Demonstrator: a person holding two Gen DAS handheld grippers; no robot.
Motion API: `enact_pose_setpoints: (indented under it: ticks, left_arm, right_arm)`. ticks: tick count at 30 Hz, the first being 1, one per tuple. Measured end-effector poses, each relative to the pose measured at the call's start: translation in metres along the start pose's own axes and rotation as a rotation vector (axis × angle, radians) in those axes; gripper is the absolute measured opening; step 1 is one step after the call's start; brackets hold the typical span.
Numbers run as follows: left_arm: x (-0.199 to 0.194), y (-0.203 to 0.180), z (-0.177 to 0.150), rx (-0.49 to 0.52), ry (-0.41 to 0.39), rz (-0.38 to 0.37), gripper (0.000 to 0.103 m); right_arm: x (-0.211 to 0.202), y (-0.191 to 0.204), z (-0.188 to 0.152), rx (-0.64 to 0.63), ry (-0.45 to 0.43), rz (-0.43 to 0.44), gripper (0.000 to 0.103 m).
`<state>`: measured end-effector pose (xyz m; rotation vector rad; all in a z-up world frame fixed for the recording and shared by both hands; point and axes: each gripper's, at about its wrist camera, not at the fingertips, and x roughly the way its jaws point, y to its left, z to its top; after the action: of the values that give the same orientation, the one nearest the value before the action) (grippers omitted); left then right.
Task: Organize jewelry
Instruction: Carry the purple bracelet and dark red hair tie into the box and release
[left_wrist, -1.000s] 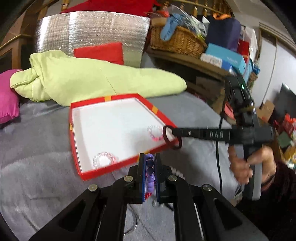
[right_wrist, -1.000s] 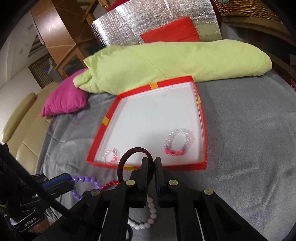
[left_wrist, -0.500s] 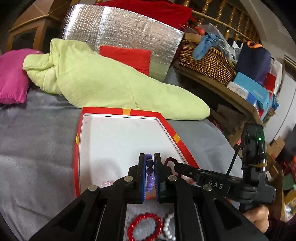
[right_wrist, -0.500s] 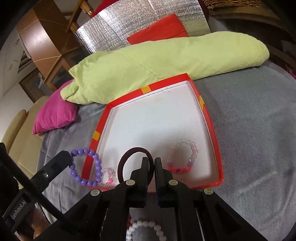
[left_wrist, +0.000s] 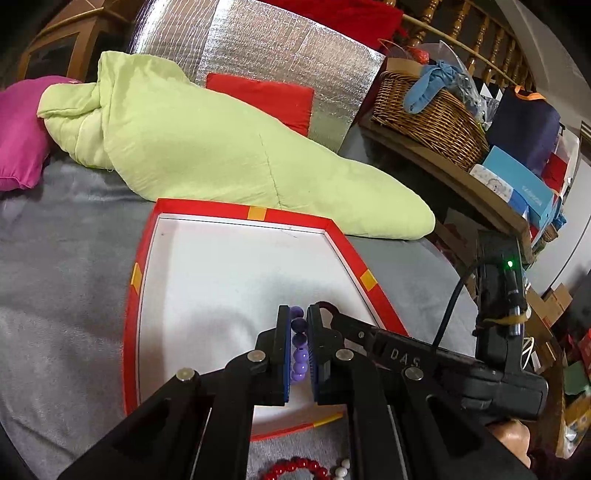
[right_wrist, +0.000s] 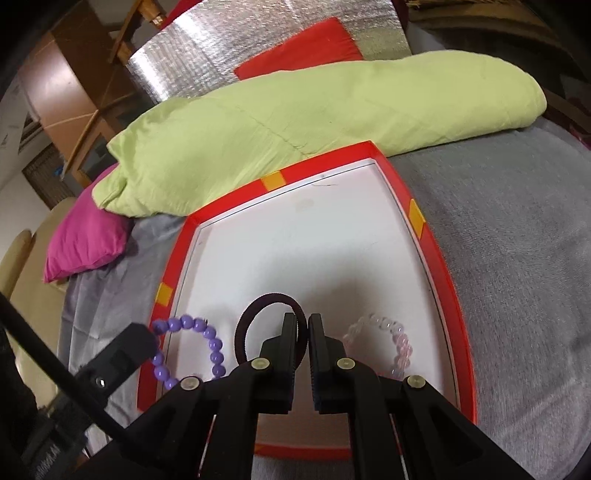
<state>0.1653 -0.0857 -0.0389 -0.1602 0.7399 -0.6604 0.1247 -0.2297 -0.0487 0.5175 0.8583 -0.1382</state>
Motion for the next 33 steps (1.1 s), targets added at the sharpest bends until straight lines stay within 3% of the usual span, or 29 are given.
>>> enact_pose_setpoints:
  ticks: [6, 9, 13, 17, 33]
  left_arm:
    - [0.014, -0.001, 0.002, -0.007, 0.023, -0.002, 0.009]
    - [0.022, -0.002, 0.000, 0.009, 0.049, 0.054, 0.009]
    - [0.023, -0.002, -0.002, 0.033, 0.077, 0.094, 0.011]
    - [0.012, 0.002, -0.001, 0.034, 0.052, 0.121, 0.019]
    - [-0.037, 0.029, -0.010, 0.076, 0.045, 0.249, 0.021]
  right_arm:
    - [0.012, -0.007, 0.009, 0.057, 0.014, 0.003, 0.010]
    - [0.015, -0.009, 0.013, 0.078, 0.016, 0.013, 0.011]
    - [0.012, -0.017, 0.015, 0.103, 0.010, 0.032, 0.024]
    - [0.004, -0.023, 0.016, 0.109, -0.010, 0.031, 0.024]
    - [-0.025, -0.008, 0.004, 0.038, -0.014, 0.051, 0.024]
